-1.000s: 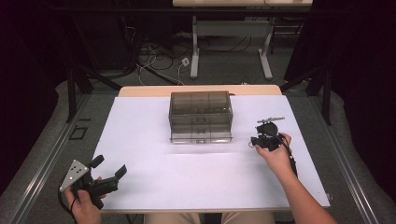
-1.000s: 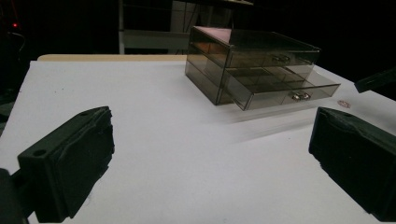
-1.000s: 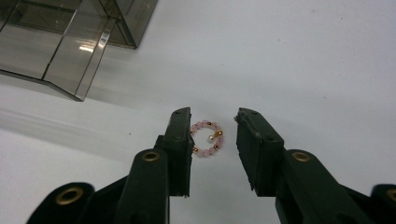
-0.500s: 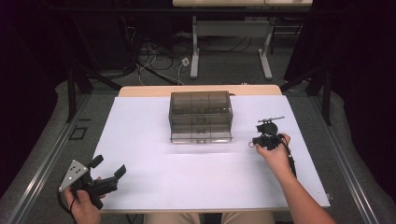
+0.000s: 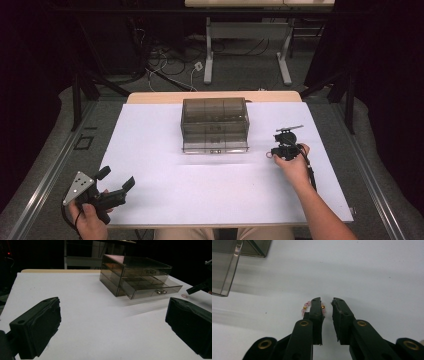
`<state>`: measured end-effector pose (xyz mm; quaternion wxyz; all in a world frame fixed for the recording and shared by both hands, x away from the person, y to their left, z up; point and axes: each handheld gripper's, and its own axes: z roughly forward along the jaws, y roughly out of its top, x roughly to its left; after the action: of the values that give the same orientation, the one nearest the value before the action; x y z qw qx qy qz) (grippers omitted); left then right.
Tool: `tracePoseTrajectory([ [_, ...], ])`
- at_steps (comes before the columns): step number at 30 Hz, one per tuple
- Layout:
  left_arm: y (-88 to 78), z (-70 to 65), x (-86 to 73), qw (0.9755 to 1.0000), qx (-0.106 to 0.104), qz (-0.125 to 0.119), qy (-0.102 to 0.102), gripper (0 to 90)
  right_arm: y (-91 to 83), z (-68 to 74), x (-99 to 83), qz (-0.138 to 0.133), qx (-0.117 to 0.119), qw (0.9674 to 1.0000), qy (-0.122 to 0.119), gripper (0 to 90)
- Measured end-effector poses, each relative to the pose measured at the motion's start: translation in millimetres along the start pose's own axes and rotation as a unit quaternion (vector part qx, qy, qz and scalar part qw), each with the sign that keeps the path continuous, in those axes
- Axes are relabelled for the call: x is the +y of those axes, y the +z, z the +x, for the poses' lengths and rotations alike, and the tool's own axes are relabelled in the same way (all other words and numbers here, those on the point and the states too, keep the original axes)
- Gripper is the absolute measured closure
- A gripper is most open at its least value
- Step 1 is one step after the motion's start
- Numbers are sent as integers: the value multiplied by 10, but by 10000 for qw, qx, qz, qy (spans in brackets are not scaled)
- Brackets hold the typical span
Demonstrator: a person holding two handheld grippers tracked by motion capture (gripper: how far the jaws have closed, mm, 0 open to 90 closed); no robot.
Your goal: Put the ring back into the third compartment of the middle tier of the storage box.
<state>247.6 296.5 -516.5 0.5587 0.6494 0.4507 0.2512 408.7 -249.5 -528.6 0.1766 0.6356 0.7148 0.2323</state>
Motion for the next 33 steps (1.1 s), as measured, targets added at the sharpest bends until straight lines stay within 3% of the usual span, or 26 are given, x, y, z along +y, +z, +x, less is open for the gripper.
tracePoseTrajectory([
  [14,5,2,-4,10000,0,10,7,5,54,-14,-13,-17,24,9999,136,822],
  [33,2,7,-7,10000,14,-9,-18,5,134,32,-20,28,3,10000,56,842],
])
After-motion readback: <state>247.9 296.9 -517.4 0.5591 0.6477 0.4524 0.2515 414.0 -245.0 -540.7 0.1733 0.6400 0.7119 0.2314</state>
